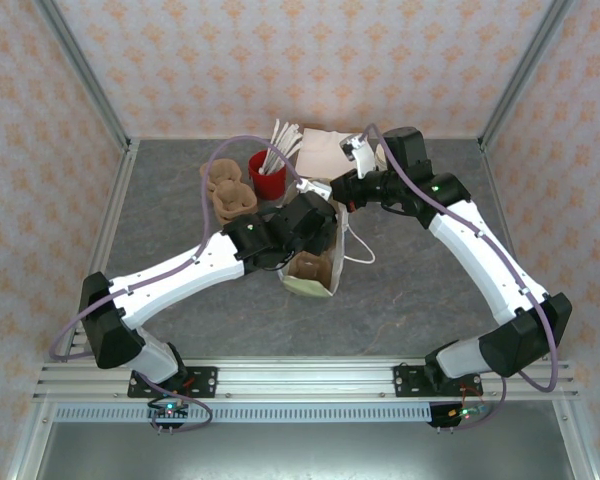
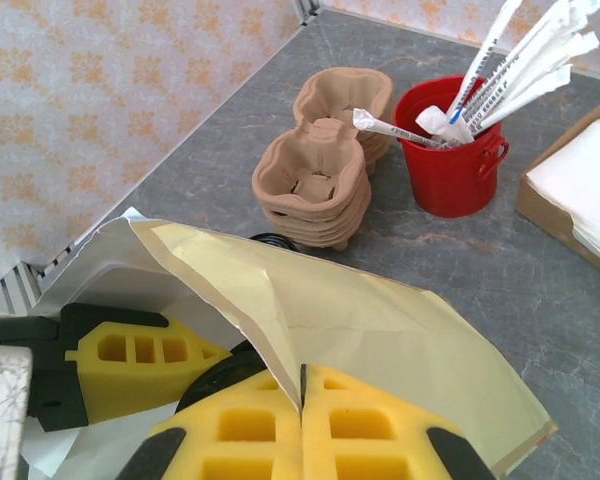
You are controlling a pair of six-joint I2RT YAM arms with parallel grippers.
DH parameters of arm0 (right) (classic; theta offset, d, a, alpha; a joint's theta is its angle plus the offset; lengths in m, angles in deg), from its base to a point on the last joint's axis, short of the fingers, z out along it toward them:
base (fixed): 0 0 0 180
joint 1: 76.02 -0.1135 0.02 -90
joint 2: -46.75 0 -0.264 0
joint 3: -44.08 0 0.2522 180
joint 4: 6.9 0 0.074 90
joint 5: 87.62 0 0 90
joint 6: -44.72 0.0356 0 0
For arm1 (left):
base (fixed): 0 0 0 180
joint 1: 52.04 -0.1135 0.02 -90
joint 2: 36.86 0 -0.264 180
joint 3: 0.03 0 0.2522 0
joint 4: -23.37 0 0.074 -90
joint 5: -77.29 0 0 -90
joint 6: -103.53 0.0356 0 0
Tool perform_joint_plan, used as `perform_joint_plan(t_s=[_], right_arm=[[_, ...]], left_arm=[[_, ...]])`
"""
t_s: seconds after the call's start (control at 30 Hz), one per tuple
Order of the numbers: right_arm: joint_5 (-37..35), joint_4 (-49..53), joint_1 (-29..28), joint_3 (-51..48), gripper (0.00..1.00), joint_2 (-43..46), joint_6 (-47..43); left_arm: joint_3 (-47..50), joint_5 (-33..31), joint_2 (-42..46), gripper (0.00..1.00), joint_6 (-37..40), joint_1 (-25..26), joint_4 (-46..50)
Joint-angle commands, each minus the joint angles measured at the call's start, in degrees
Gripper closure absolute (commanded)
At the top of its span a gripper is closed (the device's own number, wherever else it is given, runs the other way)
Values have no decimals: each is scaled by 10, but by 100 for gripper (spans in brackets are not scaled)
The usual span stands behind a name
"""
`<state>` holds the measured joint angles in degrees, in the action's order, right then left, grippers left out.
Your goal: Pack the takeout coffee
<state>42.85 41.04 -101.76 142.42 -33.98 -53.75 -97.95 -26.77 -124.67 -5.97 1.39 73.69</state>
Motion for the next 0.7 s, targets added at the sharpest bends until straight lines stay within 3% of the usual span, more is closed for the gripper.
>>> perform_joint_plan(t_s=[0.0,0.23,0.67], right_arm=[[-24,-20,-3,7,100,12,39],[-25,-41,-3,-11,100,18,106],[-41,-60,-5,-39,100,36,147]], left_arm=[[-16,-27,-2,38,-11,2,-1],[-27,-44,-10,38,-24,2,8],[-17,-37,-42,38,-37,-6,-2]])
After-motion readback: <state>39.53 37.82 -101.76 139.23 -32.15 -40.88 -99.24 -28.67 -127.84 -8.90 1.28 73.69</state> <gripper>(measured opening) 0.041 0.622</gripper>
